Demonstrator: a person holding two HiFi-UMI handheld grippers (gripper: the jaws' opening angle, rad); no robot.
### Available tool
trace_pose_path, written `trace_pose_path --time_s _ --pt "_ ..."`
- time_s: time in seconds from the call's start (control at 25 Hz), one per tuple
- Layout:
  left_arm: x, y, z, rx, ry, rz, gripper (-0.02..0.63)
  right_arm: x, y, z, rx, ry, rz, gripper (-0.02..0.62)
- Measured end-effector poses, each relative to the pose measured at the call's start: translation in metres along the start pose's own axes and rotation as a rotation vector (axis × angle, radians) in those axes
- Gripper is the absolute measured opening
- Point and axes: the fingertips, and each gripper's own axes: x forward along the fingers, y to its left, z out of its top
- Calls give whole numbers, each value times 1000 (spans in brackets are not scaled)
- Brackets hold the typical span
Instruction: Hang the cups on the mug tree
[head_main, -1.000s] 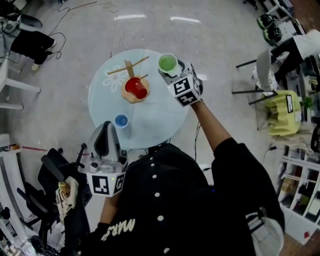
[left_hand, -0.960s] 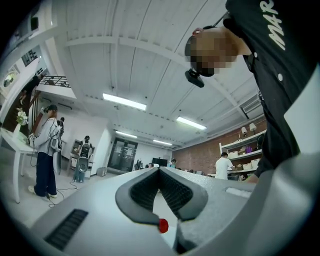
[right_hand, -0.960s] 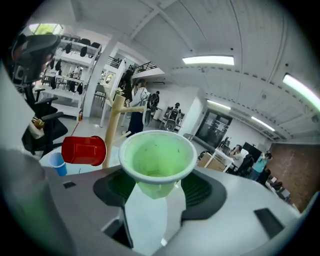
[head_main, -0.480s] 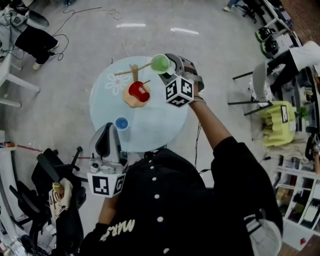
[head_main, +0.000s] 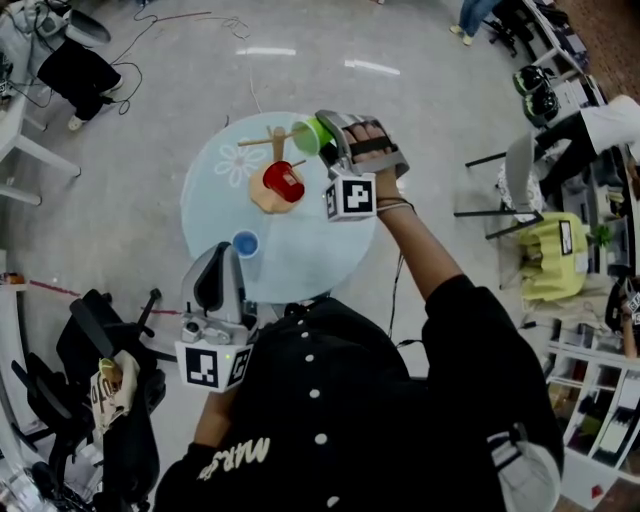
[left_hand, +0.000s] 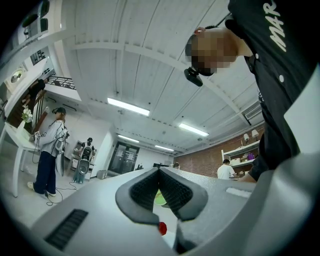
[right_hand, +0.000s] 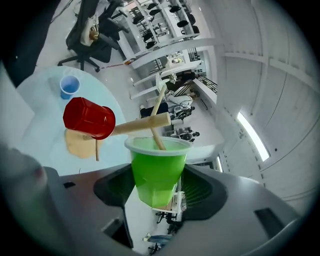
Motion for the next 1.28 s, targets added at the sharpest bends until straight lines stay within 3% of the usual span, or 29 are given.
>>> trace_pose_path --time_s 0.4,0.92,1.12,1.28 --pt "-5 7 -1 -3 9 18 -6 8 14 13 -154 1 -42 282" --pt "-3 3 -3 -5 11 11 -6 0 29 22 -179 -32 -50 337" --pt "-3 6 0 2 13 15 -6 -12 35 18 -119 -43 -41 357" --pt "-6 4 1 16 19 11 -6 -38 26 9 96 -59 -70 364"
